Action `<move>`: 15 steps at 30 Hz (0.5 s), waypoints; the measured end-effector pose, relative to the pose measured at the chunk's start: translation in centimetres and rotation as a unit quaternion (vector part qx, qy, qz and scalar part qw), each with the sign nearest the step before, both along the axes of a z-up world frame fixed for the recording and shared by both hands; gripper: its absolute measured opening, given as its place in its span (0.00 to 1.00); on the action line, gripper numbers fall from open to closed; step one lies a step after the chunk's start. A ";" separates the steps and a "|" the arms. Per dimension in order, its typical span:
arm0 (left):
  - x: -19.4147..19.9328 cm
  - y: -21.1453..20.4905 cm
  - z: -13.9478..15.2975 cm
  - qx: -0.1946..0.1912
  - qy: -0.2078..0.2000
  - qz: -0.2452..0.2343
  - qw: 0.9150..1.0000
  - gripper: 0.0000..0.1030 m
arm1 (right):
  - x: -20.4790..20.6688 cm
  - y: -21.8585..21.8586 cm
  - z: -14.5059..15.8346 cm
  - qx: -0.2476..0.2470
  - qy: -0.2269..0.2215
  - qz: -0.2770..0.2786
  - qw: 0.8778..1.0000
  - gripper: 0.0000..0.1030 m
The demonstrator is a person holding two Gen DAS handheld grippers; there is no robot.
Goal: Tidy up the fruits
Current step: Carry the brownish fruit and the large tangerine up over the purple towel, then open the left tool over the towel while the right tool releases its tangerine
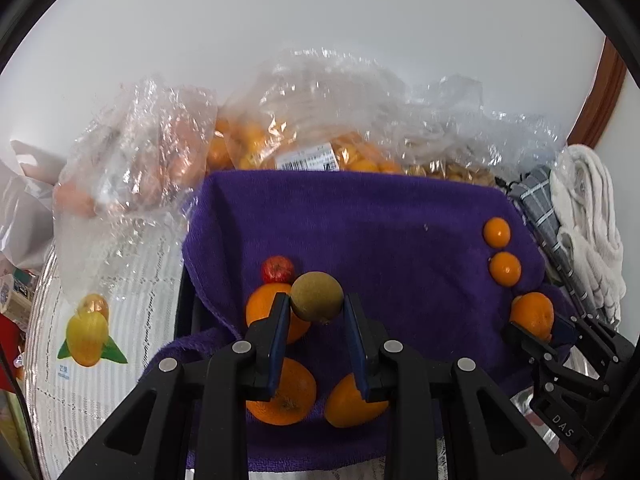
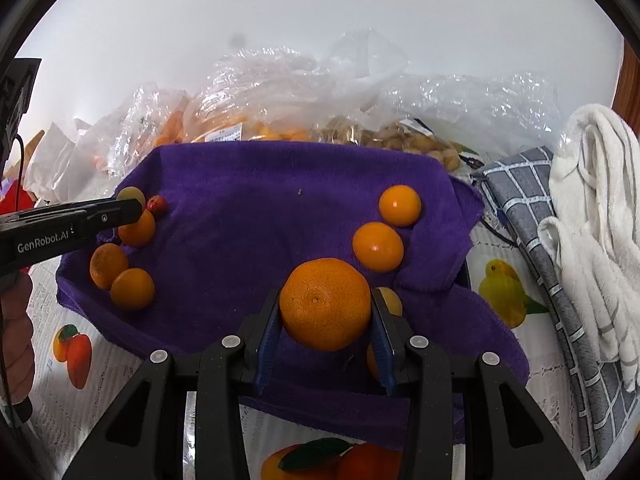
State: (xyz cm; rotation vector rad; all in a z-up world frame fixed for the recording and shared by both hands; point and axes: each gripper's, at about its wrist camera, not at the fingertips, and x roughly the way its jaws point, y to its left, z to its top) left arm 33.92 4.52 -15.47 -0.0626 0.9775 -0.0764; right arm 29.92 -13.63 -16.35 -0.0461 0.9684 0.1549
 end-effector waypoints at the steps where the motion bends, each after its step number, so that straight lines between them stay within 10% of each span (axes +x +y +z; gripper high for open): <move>1: 0.1 0.0 -0.2 -0.001 0.004 0.000 1.000 0.26 | 0.0 -0.1 -0.1 0.000 0.001 -0.001 1.000 0.40; 15: 0.1 -0.3 -0.3 0.007 0.009 -0.010 1.000 0.26 | -0.4 0.3 -0.7 -0.001 0.008 0.007 1.000 0.40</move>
